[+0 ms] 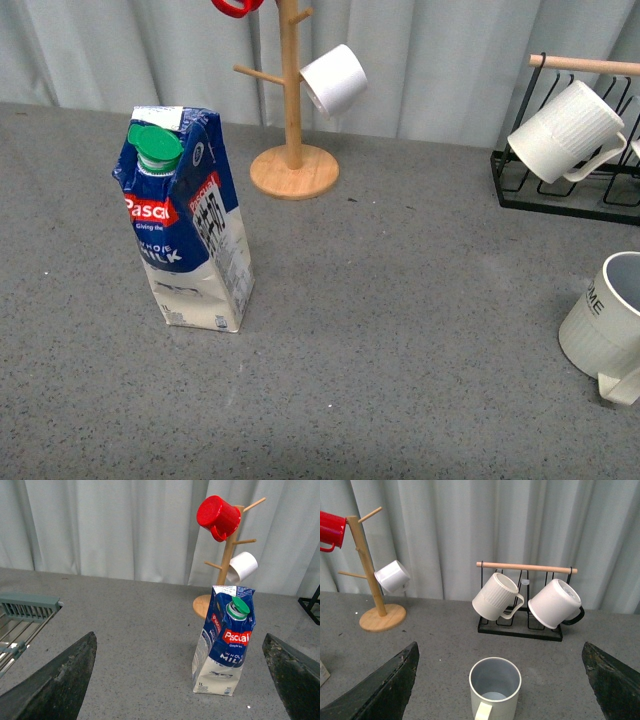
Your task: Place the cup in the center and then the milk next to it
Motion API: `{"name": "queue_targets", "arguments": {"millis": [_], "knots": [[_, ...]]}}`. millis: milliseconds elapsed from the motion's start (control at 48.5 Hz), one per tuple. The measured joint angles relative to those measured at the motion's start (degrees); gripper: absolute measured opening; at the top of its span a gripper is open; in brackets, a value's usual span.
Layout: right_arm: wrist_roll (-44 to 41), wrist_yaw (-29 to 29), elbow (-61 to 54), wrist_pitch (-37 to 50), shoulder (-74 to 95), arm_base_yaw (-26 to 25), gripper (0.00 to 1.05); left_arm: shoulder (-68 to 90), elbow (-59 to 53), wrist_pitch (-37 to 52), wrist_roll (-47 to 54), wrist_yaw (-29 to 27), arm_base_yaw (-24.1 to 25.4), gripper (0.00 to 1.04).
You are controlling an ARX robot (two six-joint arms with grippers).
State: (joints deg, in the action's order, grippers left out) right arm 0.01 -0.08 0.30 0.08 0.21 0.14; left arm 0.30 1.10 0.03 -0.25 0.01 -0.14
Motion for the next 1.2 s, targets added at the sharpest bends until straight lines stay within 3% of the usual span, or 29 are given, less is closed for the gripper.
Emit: {"name": "queue_targets", "arguments": {"millis": [1196], "knots": [[0.00,0.00,0.02,0.00,0.00,0.00,0.95,0.00,0.00,0.00,0.00,0.00,0.00,0.98]]}}
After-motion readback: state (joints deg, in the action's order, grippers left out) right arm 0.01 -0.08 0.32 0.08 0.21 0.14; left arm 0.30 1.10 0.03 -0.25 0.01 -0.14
